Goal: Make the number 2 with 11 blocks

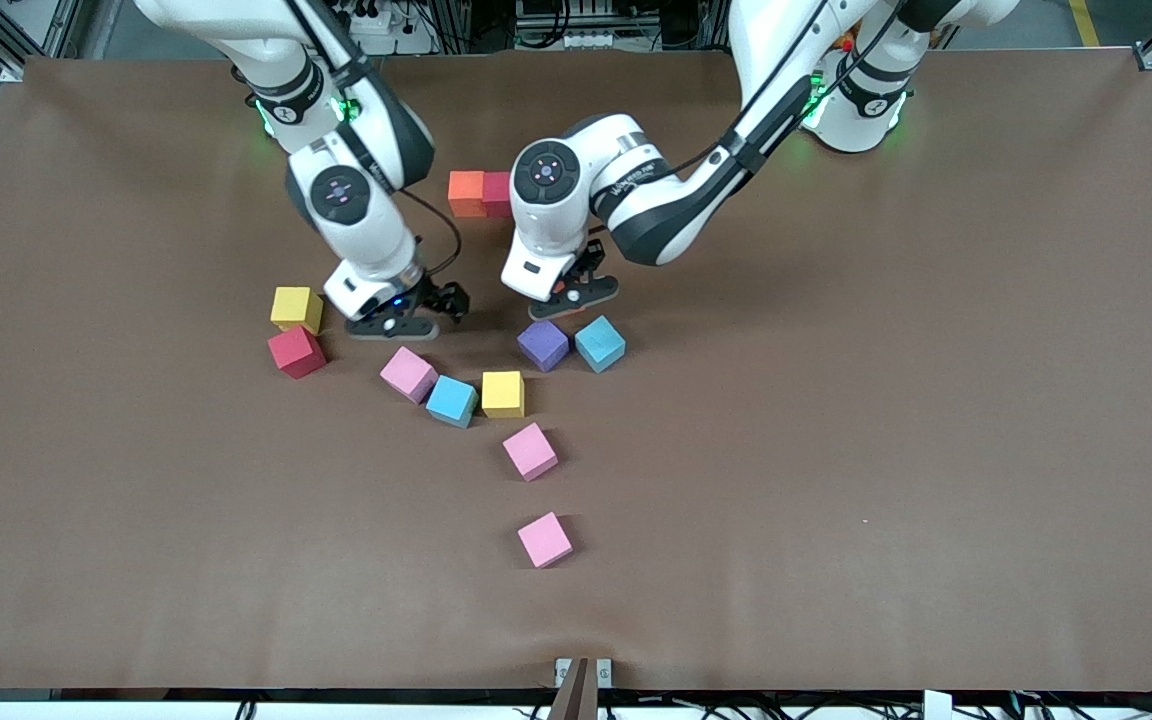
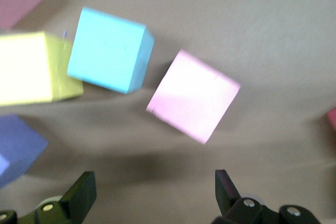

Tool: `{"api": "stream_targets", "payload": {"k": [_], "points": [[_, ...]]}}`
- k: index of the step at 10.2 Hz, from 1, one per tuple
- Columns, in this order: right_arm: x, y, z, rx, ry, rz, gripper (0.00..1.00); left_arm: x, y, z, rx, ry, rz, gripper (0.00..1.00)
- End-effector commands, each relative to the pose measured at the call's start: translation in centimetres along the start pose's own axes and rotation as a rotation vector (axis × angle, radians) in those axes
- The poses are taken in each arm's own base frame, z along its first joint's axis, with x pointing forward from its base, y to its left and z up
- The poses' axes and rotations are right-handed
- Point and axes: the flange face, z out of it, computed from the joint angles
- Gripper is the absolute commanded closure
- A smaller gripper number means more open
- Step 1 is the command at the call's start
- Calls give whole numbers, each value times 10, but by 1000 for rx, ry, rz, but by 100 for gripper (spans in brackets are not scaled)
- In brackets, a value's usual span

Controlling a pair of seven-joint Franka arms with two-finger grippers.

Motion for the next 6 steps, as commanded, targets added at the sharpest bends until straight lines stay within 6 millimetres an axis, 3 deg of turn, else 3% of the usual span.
{"api": "stream_targets", "payload": {"k": [1, 2, 3, 5, 6], "points": [[56, 28, 2, 1, 40, 83, 0, -30, 18, 7, -41, -15, 150, 59], [78, 50, 9, -10, 47, 163, 0, -34, 24, 15, -63, -11, 218, 59], [85, 59, 22, -11, 34, 231, 0, -31, 23, 17, -66, -6, 270, 59], [89, 47, 43, -2, 32, 452, 0, -36, 26, 32, -66, -12, 329, 59], [88, 39, 42, -4, 28, 517, 0, -46, 29, 37, -62, -13, 345, 59]]}}
